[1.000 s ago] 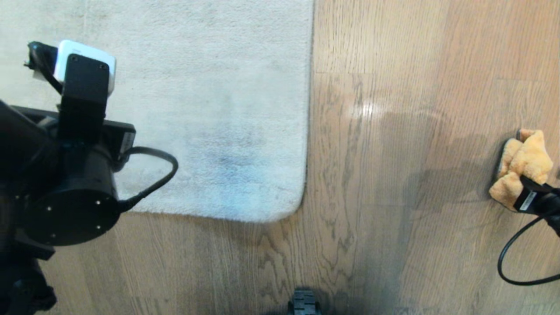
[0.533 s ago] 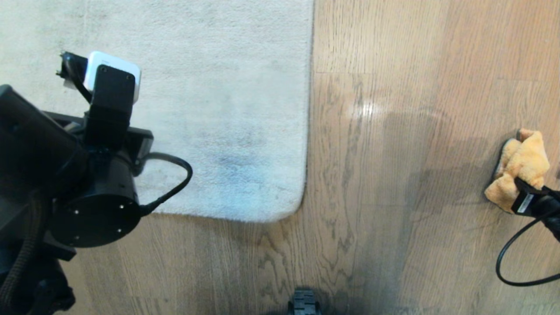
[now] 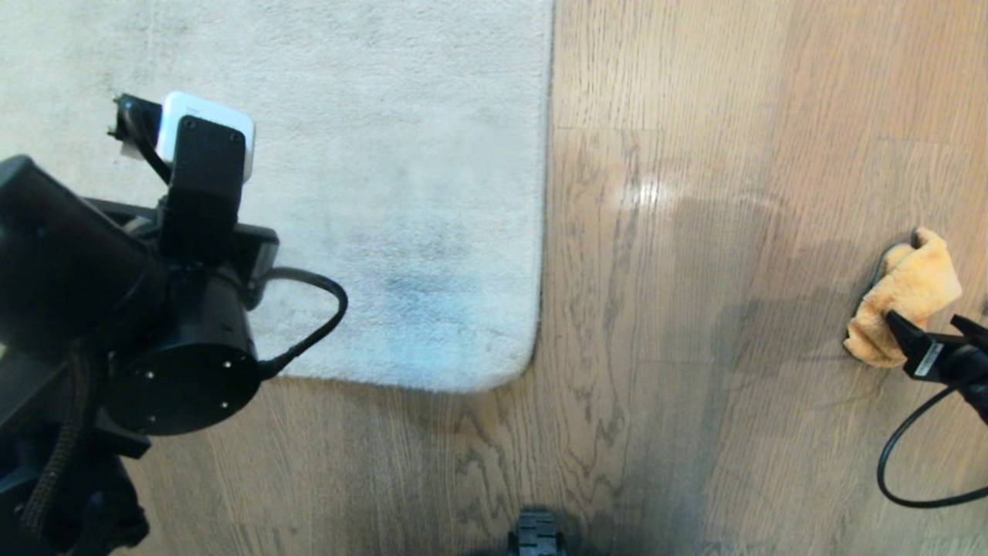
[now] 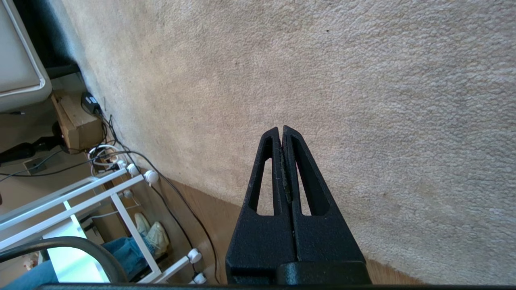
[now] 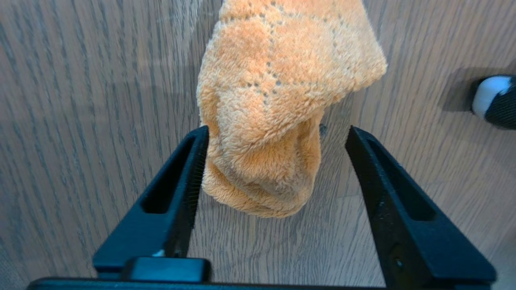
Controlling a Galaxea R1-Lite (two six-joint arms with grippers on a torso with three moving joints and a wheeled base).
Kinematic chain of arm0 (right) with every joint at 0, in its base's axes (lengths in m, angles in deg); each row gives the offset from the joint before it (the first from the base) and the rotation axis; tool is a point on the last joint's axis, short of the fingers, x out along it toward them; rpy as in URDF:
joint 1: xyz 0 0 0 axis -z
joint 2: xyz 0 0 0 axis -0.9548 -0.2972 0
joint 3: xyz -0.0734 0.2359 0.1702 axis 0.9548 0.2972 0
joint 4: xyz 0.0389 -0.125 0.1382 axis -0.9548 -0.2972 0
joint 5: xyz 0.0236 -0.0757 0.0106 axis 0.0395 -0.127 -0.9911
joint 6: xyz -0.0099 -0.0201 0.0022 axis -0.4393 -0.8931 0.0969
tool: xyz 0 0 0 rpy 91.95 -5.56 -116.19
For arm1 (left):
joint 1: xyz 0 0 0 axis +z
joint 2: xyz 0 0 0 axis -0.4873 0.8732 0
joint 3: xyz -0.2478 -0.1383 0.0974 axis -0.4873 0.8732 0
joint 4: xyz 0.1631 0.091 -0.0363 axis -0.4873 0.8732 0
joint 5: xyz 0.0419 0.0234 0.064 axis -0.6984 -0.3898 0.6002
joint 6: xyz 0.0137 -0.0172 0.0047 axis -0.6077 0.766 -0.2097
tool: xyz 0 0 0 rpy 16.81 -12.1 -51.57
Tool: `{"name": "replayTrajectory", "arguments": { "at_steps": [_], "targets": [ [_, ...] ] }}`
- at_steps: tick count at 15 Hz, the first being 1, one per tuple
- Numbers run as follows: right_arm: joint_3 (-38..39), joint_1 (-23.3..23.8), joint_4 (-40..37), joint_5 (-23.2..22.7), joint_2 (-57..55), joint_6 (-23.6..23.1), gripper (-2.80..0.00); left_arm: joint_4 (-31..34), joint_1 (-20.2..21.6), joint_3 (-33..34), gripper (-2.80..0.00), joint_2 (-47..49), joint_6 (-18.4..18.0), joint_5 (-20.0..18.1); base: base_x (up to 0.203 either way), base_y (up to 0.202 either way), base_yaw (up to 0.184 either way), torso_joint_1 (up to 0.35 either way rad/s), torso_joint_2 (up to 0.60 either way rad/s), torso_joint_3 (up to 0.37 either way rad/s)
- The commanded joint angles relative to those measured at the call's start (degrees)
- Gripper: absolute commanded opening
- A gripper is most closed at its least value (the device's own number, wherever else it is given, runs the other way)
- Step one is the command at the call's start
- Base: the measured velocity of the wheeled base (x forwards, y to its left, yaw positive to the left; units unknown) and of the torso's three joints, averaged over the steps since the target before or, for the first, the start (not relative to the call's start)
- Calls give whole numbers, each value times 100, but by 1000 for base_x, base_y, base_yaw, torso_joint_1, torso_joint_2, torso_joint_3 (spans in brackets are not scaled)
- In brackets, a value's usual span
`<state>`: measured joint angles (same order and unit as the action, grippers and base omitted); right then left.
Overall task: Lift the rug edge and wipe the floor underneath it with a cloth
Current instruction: Put down the rag
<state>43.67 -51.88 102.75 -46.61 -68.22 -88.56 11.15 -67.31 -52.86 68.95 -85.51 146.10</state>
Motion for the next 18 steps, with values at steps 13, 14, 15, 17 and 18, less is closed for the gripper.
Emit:
{"name": "replayTrajectory", "arguments": {
  "at_steps": [13, 14, 15, 17, 18],
  "targets": [
    [1406, -1, 275, -124, 1858, -7, -280, -128, 9, 80, -280, -165, -26, 68, 0, 0, 0, 0, 0, 0],
    [1407, -2, 275, -204, 2012, -4, -280, -128, 15, 112, -280, -209, -26, 75, 0, 0, 0, 0, 0, 0],
    [1408, -6, 275, -288, 2148, -65, -280, -128, 35, 164, -280, -234, -26, 77, 0, 0, 0, 0, 0, 0],
    [1408, -13, 273, -483, 2423, -256, -280, -128, 60, 294, -280, -341, -28, 77, 0, 0, 0, 0, 0, 0],
    [1408, -16, 176, -649, 2620, -299, -280, -128, 73, 401, -280, -406, -28, 77, 0, 0, 0, 0, 0, 0]
  ]
}}
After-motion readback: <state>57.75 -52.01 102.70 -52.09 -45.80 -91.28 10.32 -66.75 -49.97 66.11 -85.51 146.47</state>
